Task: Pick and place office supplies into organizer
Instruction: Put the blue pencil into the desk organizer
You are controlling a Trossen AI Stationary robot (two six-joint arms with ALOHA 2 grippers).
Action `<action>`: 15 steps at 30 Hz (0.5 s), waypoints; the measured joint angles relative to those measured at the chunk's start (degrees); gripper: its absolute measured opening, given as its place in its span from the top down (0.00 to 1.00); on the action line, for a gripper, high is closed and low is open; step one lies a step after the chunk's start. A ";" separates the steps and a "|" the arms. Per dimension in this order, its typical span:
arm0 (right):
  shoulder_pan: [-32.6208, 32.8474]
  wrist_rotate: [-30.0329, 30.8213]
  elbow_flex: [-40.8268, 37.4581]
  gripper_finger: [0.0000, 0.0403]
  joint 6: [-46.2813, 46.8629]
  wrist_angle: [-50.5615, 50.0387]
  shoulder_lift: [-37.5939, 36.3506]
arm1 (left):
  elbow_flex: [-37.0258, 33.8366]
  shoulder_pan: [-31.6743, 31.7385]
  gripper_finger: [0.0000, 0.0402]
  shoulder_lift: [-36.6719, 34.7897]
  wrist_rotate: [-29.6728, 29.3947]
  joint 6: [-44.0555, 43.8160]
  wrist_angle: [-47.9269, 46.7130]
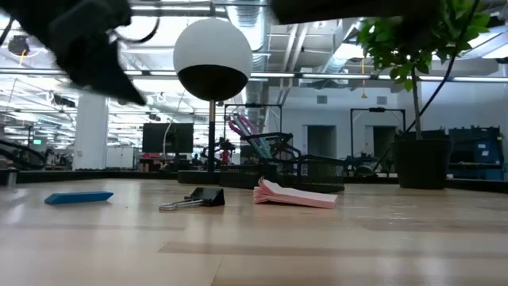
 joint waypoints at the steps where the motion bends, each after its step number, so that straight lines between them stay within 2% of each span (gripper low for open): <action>1: 1.16 0.41 0.00 1.00 3.03 -1.97 0.00 | 1.05 1.96 0.98 -1.32 1.10 3.80 0.02; 4: 3.99 0.82 0.00 1.00 11.32 -6.90 0.00 | 5.92 8.54 0.98 -3.70 4.70 15.35 -0.27; 7: 5.52 0.91 0.00 1.00 14.93 -8.64 0.00 | 12.92 16.06 0.98 -3.53 10.75 24.58 -2.93; 12: 6.20 0.87 0.00 1.00 15.07 -8.64 0.00 | 24.86 27.34 0.98 2.34 19.36 33.73 -12.12; 15: 6.20 0.85 0.00 1.00 15.08 -8.97 0.00 | 31.25 31.29 0.98 7.62 22.28 36.91 -17.56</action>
